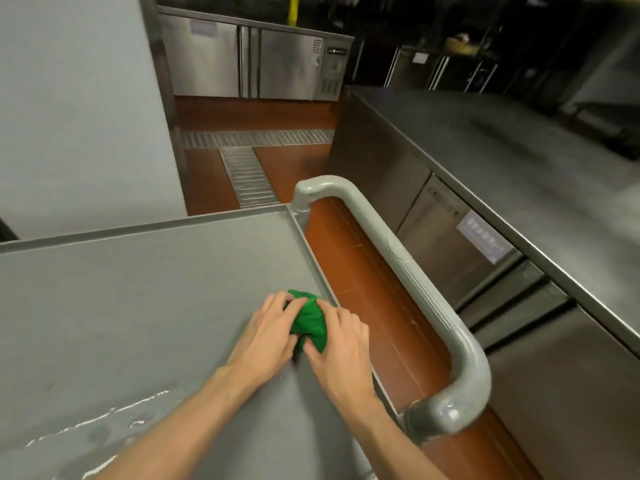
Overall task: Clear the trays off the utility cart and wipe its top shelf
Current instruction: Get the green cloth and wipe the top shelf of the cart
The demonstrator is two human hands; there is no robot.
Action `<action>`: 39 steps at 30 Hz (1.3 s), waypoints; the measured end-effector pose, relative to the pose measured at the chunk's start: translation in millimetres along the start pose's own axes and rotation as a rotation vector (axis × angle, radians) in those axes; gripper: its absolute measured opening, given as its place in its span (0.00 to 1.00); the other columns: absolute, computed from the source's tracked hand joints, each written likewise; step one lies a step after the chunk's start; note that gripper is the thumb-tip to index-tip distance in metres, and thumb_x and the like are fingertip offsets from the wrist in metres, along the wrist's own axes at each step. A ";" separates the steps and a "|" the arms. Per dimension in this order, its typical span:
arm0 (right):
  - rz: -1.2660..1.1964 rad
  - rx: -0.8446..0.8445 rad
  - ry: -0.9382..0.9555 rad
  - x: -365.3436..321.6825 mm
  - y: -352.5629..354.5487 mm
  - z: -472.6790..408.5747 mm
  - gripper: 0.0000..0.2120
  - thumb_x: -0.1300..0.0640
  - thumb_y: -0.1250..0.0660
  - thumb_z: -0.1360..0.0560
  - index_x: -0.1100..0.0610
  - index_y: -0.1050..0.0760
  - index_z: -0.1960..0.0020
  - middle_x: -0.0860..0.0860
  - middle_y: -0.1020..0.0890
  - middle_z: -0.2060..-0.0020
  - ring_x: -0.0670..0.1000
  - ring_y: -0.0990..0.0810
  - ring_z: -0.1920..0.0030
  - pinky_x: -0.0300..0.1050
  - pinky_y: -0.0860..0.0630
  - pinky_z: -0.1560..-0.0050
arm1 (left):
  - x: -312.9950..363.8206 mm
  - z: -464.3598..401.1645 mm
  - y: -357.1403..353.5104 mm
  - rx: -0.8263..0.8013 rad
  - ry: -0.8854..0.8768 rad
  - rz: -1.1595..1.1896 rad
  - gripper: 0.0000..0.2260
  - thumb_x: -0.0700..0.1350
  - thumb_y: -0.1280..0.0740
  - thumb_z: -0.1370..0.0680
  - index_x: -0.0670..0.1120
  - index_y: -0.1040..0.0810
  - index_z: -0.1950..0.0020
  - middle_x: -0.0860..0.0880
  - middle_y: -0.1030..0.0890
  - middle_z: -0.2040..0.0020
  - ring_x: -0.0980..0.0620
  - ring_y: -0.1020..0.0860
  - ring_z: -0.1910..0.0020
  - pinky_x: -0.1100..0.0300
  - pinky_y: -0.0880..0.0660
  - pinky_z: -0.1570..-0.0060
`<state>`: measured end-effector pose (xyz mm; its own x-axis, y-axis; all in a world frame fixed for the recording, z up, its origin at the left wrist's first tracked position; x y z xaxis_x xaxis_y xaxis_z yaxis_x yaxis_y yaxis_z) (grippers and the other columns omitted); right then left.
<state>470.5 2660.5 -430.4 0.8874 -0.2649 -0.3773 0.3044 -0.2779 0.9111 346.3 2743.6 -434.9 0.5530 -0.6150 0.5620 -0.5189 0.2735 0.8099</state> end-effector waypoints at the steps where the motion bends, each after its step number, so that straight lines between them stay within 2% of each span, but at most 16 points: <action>1: 0.010 0.005 -0.003 -0.5 -1.2 -0.7 0.31 0.47 0.31 0.31 0.48 0.34 0.30 0.48 0.24 0.42 0.51 0.28 0.41 0.50 0.33 0.38 | -3.0 -0.3 -1.6 0.001 -0.002 -0.008 0.28 0.38 0.34 0.30 0.47 0.31 0.30 0.47 0.27 0.38 0.46 0.31 0.38 0.53 0.31 0.37; 11: -0.013 0.070 -0.064 -24.9 -17.9 8.5 0.31 0.48 0.29 0.32 0.48 0.33 0.30 0.49 0.24 0.44 0.52 0.29 0.45 0.50 0.33 0.42 | -19.0 12.3 13.2 -0.007 -0.029 -0.053 0.28 0.37 0.34 0.29 0.47 0.31 0.30 0.48 0.26 0.42 0.47 0.30 0.41 0.55 0.31 0.38; 17: -0.022 0.060 -0.066 -73.3 -38.4 21.5 0.32 0.47 0.29 0.33 0.48 0.33 0.30 0.50 0.24 0.44 0.54 0.28 0.45 0.52 0.32 0.45 | -47.3 43.4 47.8 -0.019 0.011 -0.084 0.27 0.35 0.34 0.31 0.45 0.29 0.32 0.47 0.25 0.43 0.46 0.29 0.41 0.52 0.29 0.40; 23: -0.039 0.027 0.004 -159.5 -71.8 42.5 0.33 0.44 0.29 0.35 0.47 0.33 0.32 0.50 0.23 0.46 0.55 0.26 0.47 0.55 0.28 0.47 | -105.3 106.8 101.6 -0.003 0.121 -0.113 0.27 0.34 0.32 0.32 0.45 0.27 0.33 0.48 0.24 0.43 0.47 0.29 0.42 0.54 0.29 0.41; 30: -0.053 -0.018 0.148 -290.0 -116.5 88.4 0.33 0.43 0.28 0.36 0.47 0.31 0.34 0.51 0.22 0.48 0.56 0.25 0.49 0.56 0.28 0.51 | -178.7 215.4 179.2 0.071 0.269 -0.187 0.26 0.32 0.32 0.35 0.45 0.26 0.37 0.48 0.24 0.46 0.50 0.30 0.45 0.58 0.32 0.44; 34: -0.096 -0.055 0.247 -362.0 -136.2 125.4 0.32 0.44 0.28 0.37 0.47 0.31 0.35 0.52 0.22 0.49 0.56 0.25 0.50 0.55 0.28 0.51 | -220.0 290.6 219.4 0.093 0.369 -0.210 0.25 0.34 0.33 0.37 0.47 0.27 0.40 0.48 0.23 0.48 0.46 0.28 0.46 0.52 0.28 0.44; 39: -0.135 -0.134 0.340 -440.9 -154.0 171.6 0.32 0.43 0.31 0.36 0.48 0.32 0.33 0.52 0.23 0.47 0.56 0.26 0.49 0.55 0.29 0.50 | -250.9 374.8 266.1 0.108 0.464 -0.334 0.25 0.39 0.35 0.41 0.47 0.26 0.43 0.47 0.21 0.51 0.43 0.25 0.50 0.55 0.34 0.50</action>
<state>-27.0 2661.7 -432.9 0.8933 0.0935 -0.4395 0.4492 -0.1604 0.8789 -174.8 2693.5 -423.3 0.9135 -0.2596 0.3134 -0.3173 0.0278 0.9479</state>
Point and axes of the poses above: each hand's wrist, its own z-axis away from the middle knuckle, its own y-axis out of the back of the hand, x = y × z, the point moved 1 cm from there along -z, towards the middle knuckle
